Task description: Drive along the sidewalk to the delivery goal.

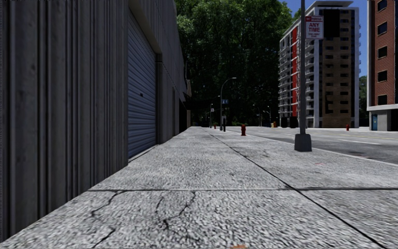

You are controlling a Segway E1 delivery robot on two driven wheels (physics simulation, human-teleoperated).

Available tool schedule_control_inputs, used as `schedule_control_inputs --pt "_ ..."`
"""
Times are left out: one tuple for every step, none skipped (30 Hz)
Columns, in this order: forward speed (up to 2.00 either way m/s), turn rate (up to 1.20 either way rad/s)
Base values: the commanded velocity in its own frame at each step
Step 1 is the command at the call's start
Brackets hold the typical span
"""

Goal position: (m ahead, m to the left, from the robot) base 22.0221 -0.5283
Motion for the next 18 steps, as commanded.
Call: schedule_control_inputs --pt "2.0 0.0" --pt "2.0 0.0" --pt "2.0 0.0" --pt "2.0 0.0" --pt "2.0 0.0" --pt "2.0 0.0" --pt "2.0 0.0" --pt "2.0 0.0" --pt "2.0 0.0" --pt "2.0 0.0" --pt "2.0 0.0" --pt "2.0 0.0" --pt "2.0 0.0" --pt "2.0 0.0" --pt "2.0 0.0" --pt "2.0 0.0" --pt "2.0 0.0" --pt "2.0 0.0"
